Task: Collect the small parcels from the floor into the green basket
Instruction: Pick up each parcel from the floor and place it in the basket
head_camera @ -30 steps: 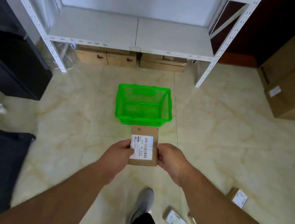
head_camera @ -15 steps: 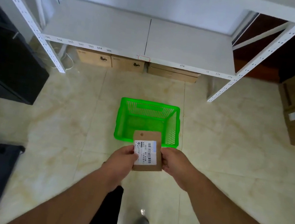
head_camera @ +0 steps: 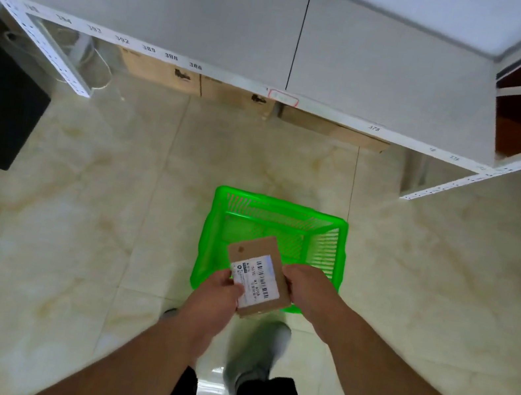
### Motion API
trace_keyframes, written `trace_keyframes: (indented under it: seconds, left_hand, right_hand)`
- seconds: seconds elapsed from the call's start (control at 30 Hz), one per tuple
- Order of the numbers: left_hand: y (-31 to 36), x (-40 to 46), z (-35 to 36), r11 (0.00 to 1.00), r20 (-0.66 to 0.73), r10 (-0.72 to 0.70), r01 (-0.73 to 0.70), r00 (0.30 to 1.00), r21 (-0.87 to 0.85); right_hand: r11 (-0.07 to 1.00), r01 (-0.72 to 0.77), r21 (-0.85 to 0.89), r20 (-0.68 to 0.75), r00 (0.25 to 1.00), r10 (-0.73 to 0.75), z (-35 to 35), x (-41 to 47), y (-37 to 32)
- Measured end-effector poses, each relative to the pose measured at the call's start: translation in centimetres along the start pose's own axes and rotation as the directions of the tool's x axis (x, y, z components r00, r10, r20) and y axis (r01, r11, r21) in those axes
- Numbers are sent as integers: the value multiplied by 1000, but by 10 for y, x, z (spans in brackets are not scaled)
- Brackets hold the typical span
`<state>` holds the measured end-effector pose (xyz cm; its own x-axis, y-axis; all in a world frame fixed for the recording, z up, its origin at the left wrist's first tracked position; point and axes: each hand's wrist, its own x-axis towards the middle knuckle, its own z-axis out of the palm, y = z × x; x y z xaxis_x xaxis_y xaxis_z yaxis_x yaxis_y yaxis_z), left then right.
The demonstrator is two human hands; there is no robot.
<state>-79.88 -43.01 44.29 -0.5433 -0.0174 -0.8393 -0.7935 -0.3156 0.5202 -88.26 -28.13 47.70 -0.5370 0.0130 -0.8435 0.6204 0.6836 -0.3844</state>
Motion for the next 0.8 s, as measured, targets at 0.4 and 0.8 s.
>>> trace_keyframes:
  seconds: [0.4, 0.8]
  left_hand:
    - [-69, 253, 4, 934, -57, -208, 181, 977, -306]
    - [-136, 412, -2, 704, -95, -259, 120, 961, -700]
  right_hand:
    - [692, 263, -672, 115, 960, -254, 53, 288, 13]
    - [423, 356, -833, 237, 921, -310, 121, 442, 36]
